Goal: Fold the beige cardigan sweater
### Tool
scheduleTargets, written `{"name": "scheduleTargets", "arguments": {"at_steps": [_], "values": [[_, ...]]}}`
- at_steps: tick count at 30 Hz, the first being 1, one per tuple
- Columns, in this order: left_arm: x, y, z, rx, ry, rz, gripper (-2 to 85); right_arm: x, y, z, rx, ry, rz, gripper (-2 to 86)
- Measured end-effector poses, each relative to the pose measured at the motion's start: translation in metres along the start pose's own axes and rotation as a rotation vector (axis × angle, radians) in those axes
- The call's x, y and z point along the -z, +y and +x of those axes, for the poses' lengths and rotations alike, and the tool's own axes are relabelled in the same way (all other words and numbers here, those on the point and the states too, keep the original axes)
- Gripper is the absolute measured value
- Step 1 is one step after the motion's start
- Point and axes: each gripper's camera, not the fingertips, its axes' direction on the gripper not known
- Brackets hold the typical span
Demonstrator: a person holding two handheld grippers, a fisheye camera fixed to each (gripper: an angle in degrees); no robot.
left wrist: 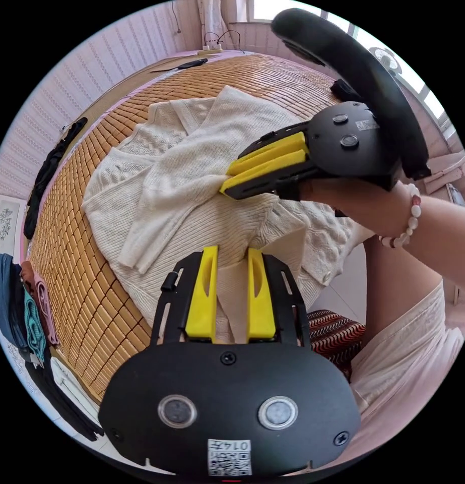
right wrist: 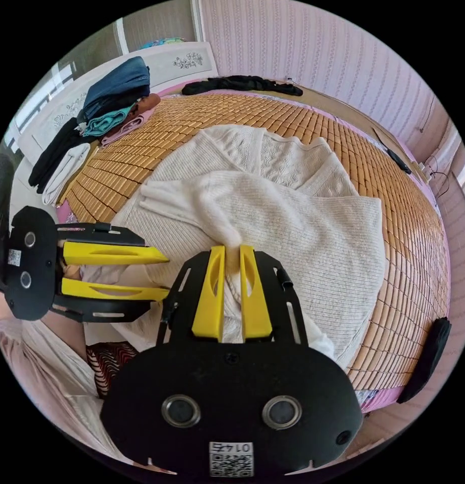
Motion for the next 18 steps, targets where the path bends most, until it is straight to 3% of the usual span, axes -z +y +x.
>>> {"name": "scheduleTargets", "arguments": {"at_steps": [3, 5, 9, 12, 14, 18], "values": [[0.005, 0.002, 0.000, -0.014, -0.033, 0.011, 7.7, 0.036, 0.003, 0.035, -0.062, -0.170, 0.002, 2.9], [0.016, 0.001, -0.004, -0.030, -0.041, 0.039, 7.3, 0.077, 0.018, 0.078, -0.159, -0.256, 0.128, 2.2], [0.028, -0.004, -0.014, -0.031, -0.057, 0.096, 7.0, 0.160, 0.060, 0.160, -0.317, -0.252, 0.416, 1.7], [0.031, -0.013, -0.016, -0.034, -0.030, 0.131, 7.3, 0.227, 0.131, 0.243, -0.603, -0.134, 0.680, 1.5], [0.023, -0.026, -0.012, -0.052, 0.012, 0.145, 8.0, 0.234, 0.193, 0.303, -0.875, -0.023, 0.648, 1.3], [-0.010, -0.047, -0.006, -0.039, 0.110, 0.084, 7.5, 0.206, 0.266, 0.344, -1.079, -0.145, 0.494, 0.3]]}}
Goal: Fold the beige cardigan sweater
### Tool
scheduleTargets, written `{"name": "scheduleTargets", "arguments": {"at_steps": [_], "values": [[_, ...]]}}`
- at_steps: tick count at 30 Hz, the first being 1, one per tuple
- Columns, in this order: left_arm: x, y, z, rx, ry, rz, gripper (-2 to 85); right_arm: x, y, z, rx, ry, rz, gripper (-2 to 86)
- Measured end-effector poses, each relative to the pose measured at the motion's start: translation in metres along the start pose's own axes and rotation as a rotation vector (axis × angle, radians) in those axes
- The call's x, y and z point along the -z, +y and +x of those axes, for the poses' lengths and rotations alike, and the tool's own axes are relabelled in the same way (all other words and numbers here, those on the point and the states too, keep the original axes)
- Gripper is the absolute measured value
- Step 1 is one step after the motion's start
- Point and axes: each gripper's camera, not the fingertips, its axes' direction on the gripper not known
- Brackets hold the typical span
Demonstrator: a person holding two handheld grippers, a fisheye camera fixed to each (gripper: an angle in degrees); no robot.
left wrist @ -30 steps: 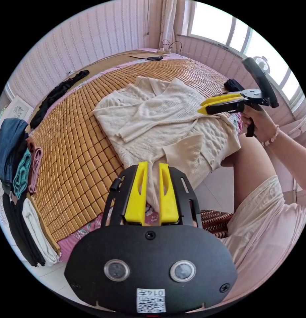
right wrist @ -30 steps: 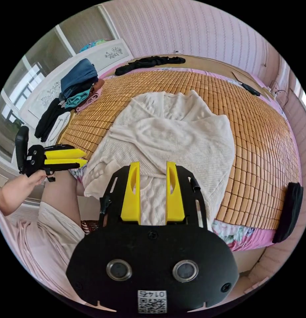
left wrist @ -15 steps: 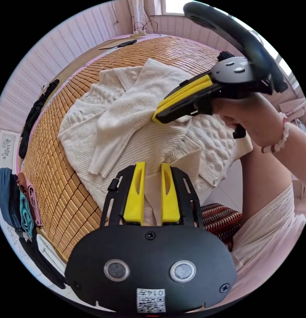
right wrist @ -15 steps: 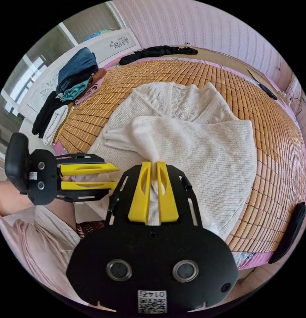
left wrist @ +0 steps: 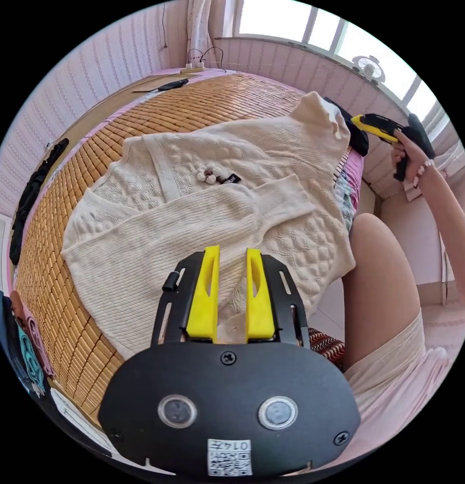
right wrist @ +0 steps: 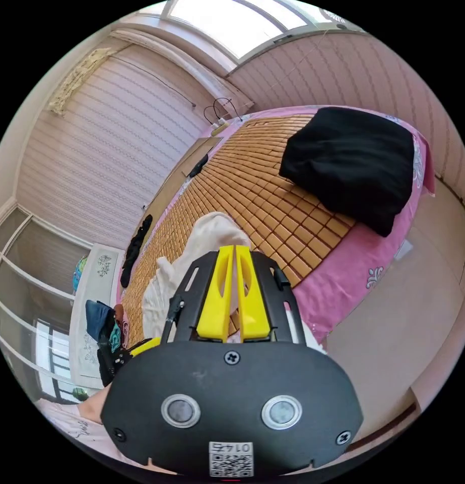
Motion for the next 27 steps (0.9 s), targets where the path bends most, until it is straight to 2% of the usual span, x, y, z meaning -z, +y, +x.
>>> {"name": "scheduleTargets", "arguments": {"at_steps": [1, 2, 5, 9, 11, 12, 14, 17, 19, 22, 27], "values": [[-0.016, -0.001, -0.006, 0.043, 0.019, -0.062, 6.0, 0.004, 0.012, 0.012, 0.000, 0.003, -0.006, 0.2], [-0.015, 0.004, -0.014, 0.061, 0.055, 0.005, 3.8, 0.009, 0.025, 0.019, 0.020, 0.029, -0.009, 0.0], [-0.008, 0.016, -0.037, 0.145, 0.146, 0.037, -0.2, 0.011, 0.055, 0.030, 0.061, 0.001, -0.055, -0.2], [0.048, 0.060, -0.077, 0.285, 0.065, 0.260, -0.9, -0.004, 0.081, 0.024, 0.131, -0.056, -0.158, -0.2], [0.093, 0.118, -0.117, 0.436, -0.055, 0.369, -1.0, -0.019, 0.093, 0.007, 0.202, -0.075, -0.212, -0.3], [0.102, 0.136, -0.127, 0.483, -0.105, 0.374, -1.0, -0.024, 0.095, 0.002, 0.222, -0.079, -0.224, -0.3], [0.123, 0.216, -0.167, 0.741, -0.273, 0.323, -1.0, -0.046, 0.103, -0.028, 0.338, -0.074, -0.275, -0.3], [0.127, 0.310, -0.207, 1.048, -0.251, 0.219, -0.9, -0.084, 0.110, -0.080, 0.537, -0.017, -0.352, -0.2], [0.139, 0.348, -0.215, 1.167, -0.286, 0.233, -0.9, -0.112, 0.114, -0.115, 0.660, 0.010, -0.391, -0.3], [0.161, 0.358, -0.213, 1.159, -0.385, 0.309, -0.6, -0.160, 0.120, -0.174, 0.843, 0.066, -0.395, -0.4], [0.133, 0.270, -0.211, 0.832, -0.233, 0.354, 3.3, -0.248, 0.128, -0.252, 1.025, 0.201, -0.322, -0.6]]}}
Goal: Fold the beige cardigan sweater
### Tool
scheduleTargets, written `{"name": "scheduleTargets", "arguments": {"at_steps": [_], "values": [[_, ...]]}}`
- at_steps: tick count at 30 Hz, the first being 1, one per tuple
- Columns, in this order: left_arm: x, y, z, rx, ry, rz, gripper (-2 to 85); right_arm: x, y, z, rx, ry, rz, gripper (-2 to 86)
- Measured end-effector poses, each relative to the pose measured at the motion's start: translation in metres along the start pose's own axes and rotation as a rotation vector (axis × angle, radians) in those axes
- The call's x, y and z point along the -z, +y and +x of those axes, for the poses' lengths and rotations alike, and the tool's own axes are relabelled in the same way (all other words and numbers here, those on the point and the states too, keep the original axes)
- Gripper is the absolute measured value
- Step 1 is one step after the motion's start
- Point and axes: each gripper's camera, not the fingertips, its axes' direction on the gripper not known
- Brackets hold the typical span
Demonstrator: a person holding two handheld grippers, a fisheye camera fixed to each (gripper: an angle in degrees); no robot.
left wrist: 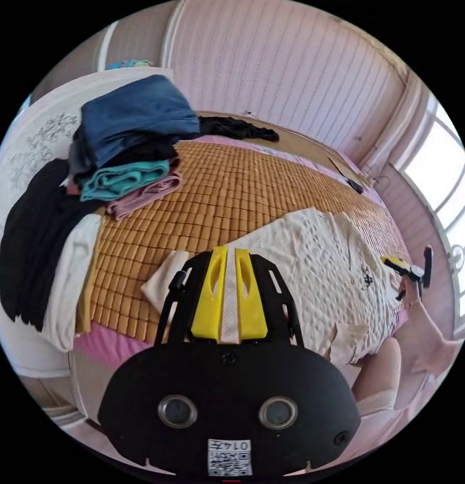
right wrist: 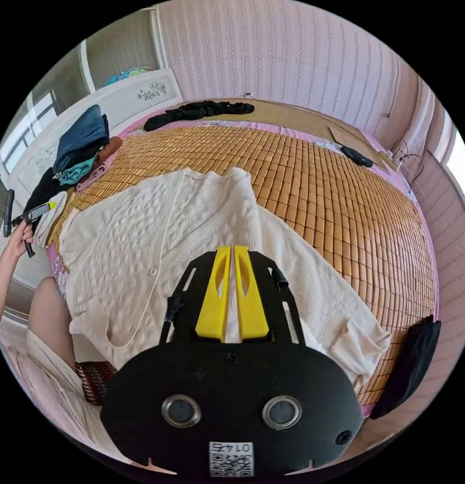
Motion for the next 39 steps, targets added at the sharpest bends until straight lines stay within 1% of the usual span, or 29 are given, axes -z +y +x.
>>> {"name": "scheduleTargets", "arguments": {"at_steps": [2, 3, 4, 5, 6, 7, 8, 9, 11, 15, 17, 19, 20, 22, 24, 26, 27, 28, 31, 32, 34, 36, 37, 39], "values": [[-0.049, -0.021, 0.048, -0.138, 0.077, -0.064, 5.5, -0.045, -0.034, -0.012, 0.009, 0.091, -0.054, -0.7], [-0.062, -0.025, 0.059, -0.174, 0.092, -0.086, 5.7, -0.058, -0.041, -0.013, 0.001, 0.121, -0.079, -0.7], [-0.089, -0.031, 0.080, -0.228, 0.111, -0.138, 5.9, -0.087, -0.050, -0.014, -0.014, 0.177, -0.149, -0.8], [-0.117, -0.036, 0.098, -0.271, 0.145, -0.209, 6.0, -0.104, -0.054, -0.017, -0.006, 0.179, -0.153, -0.8], [-0.131, -0.037, 0.106, -0.293, 0.154, -0.247, 5.8, -0.105, -0.053, -0.020, -0.001, 0.175, -0.101, -0.8], [-0.156, -0.037, 0.120, -0.339, 0.119, -0.312, 5.5, -0.115, -0.050, -0.026, 0.014, 0.184, -0.068, -0.8], [-0.160, -0.038, 0.129, -0.404, 0.103, -0.241, 4.8, -0.122, -0.054, -0.036, 0.068, 0.237, -0.067, -0.7], [-0.162, -0.040, 0.131, -0.409, 0.086, -0.231, 4.5, -0.127, -0.056, -0.041, 0.095, 0.265, -0.074, -0.7], [-0.173, -0.051, 0.129, -0.410, 0.112, -0.235, 3.1, -0.145, -0.063, -0.057, 0.196, 0.374, -0.072, -0.6], [-0.184, -0.066, 0.130, -0.467, 0.049, -0.222, 1.8, -0.167, -0.084, -0.057, 0.183, 0.444, -0.054, -0.5], [-0.189, -0.072, 0.141, -0.560, -0.075, -0.197, 1.5, -0.180, -0.099, -0.049, 0.144, 0.455, -0.053, -0.5], [-0.196, -0.073, 0.150, -0.640, -0.155, -0.179, 1.2, -0.185, -0.109, -0.044, 0.115, 0.450, -0.057, -0.6], [-0.197, -0.073, 0.154, -0.650, -0.190, -0.154, 1.0, -0.186, -0.112, -0.039, 0.091, 0.424, -0.052, -0.6], [-0.197, -0.072, 0.153, -0.638, -0.194, -0.147, 0.7, -0.179, -0.111, -0.028, 0.036, 0.357, -0.046, -0.8], [-0.184, -0.070, 0.147, -0.572, -0.136, -0.144, 0.2, -0.154, -0.097, -0.016, -0.018, 0.238, 0.016, -0.8], [-0.143, -0.048, 0.133, -0.526, -0.016, -0.022, -0.4, -0.100, -0.042, -0.009, -0.103, 0.021, 0.249, -0.6], [-0.132, -0.038, 0.131, -0.534, 0.018, 0.000, -0.5, -0.089, -0.025, -0.011, -0.099, -0.036, 0.282, -0.6], [-0.110, -0.015, 0.126, -0.560, 0.093, 0.015, -0.4, -0.072, 0.008, -0.018, -0.088, -0.139, 0.299, -0.3], [-0.066, 0.058, 0.114, -0.595, 0.244, 0.002, 1.6, -0.057, 0.090, -0.049, -0.140, -0.300, 0.254, 0.4], [-0.055, 0.088, 0.113, -0.617, 0.281, -0.013, 3.8, -0.057, 0.110, -0.070, -0.105, -0.337, 0.212, 0.8], [-0.043, 0.128, 0.111, -0.630, 0.298, 0.005, 5.1, -0.058, 0.123, -0.103, -0.029, -0.358, 0.134, 1.7], [-0.036, 0.157, 0.109, -0.594, 0.308, -0.018, 6.0, -0.056, 0.121, -0.134, 0.067, -0.375, 0.108, 4.2], [-0.036, 0.170, 0.108, -0.555, 0.311, -0.060, 6.8, -0.055, 0.114, -0.151, 0.111, -0.361, 0.106, 7.4], [-0.038, 0.185, 0.108, -0.525, 0.303, -0.107, 8.0, -0.058, 0.101, -0.168, 0.121, -0.333, 0.117, 13.1]]}}
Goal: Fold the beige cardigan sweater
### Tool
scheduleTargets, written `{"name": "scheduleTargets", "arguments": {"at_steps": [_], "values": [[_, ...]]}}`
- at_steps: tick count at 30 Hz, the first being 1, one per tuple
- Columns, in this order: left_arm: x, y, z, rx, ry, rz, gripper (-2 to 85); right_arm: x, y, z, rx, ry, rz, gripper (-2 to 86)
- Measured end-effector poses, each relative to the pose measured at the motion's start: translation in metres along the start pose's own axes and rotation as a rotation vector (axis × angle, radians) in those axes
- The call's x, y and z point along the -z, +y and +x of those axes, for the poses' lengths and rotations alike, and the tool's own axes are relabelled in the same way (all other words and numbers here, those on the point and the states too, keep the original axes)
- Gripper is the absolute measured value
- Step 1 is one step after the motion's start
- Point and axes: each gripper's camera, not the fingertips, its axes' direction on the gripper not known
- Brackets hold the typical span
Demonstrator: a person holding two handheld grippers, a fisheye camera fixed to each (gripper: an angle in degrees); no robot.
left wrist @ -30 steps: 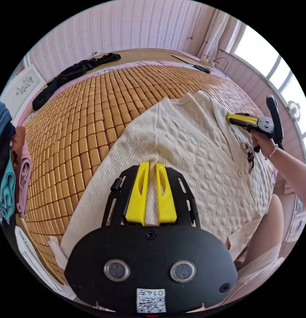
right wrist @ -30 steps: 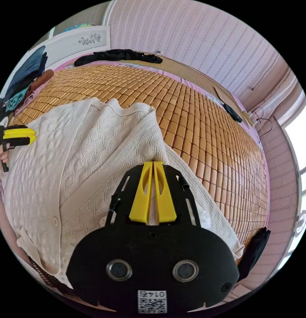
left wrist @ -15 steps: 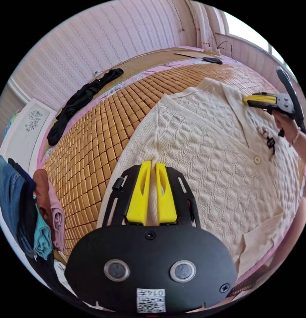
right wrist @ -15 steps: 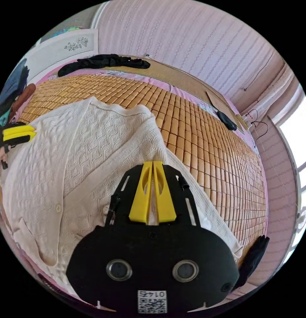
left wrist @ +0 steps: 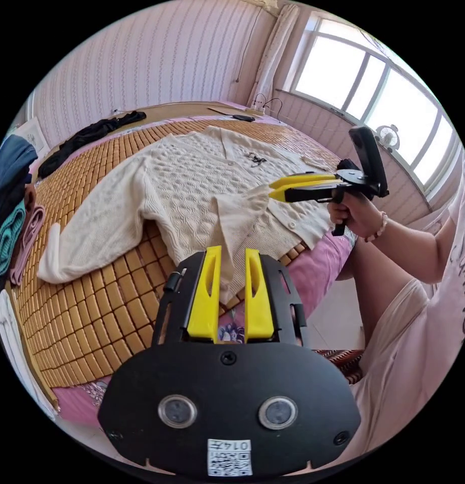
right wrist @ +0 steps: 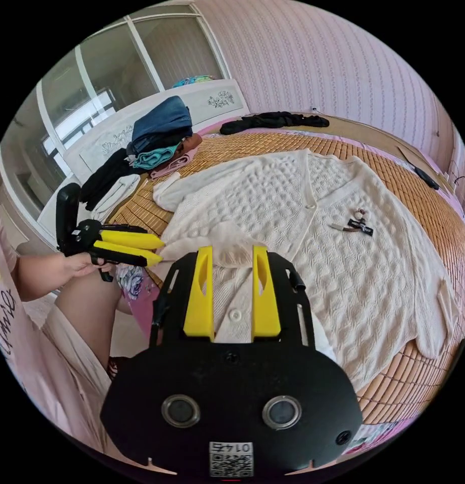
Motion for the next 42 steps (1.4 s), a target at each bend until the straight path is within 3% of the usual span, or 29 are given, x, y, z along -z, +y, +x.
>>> {"name": "scheduleTargets", "arguments": {"at_steps": [2, 6, 8, 10, 13, 15, 21, 28, 32, 36, 39, 42], "values": [[-0.007, 0.010, 0.010, 0.003, -0.047, -0.041, 8.8, -0.017, -0.020, -0.009, 0.011, -0.012, -0.050, 17.4], [-0.015, 0.021, 0.017, 0.026, -0.090, -0.050, 8.6, -0.060, -0.033, -0.014, 0.031, -0.034, -0.258, 15.6], [-0.020, 0.031, 0.022, 0.027, -0.116, -0.035, 8.3, -0.063, -0.021, -0.022, 0.085, 0.124, -0.195, 10.4], [-0.021, 0.035, 0.027, 0.011, -0.135, -0.032, 8.1, -0.062, -0.015, -0.024, 0.107, 0.154, -0.178, 6.9], [-0.022, 0.039, 0.033, -0.012, -0.158, -0.036, 6.4, -0.048, -0.012, -0.018, 0.096, 0.092, -0.182, 2.3], [-0.019, 0.041, 0.032, 0.020, -0.180, -0.041, 0.5, -0.028, -0.006, -0.009, 0.061, 0.041, -0.121, 1.6], [0.003, 0.047, 0.041, -0.017, -0.092, 0.057, -0.9, 0.049, 0.035, 0.027, -0.097, -0.085, 0.077, 0.9], [-0.006, 0.054, 0.057, -0.076, -0.057, -0.027, -1.0, 0.056, 0.074, 0.056, -0.296, -0.124, -0.076, 0.4], [-0.004, 0.061, 0.056, -0.045, -0.023, -0.058, -0.9, 0.074, 0.084, 0.074, -0.399, -0.078, -0.067, 0.2], [-0.002, 0.064, 0.058, -0.034, -0.065, -0.088, -0.2, 0.088, 0.073, 0.077, -0.384, -0.077, -0.019, 0.7], [0.003, 0.064, 0.058, 0.003, -0.166, -0.030, 2.0, 0.076, 0.059, 0.073, -0.336, -0.041, -0.087, 2.2], [-0.010, 0.060, 0.053, 0.068, -0.139, -0.041, 6.1, 0.059, 0.052, 0.074, -0.360, -0.071, -0.145, 4.3]]}}
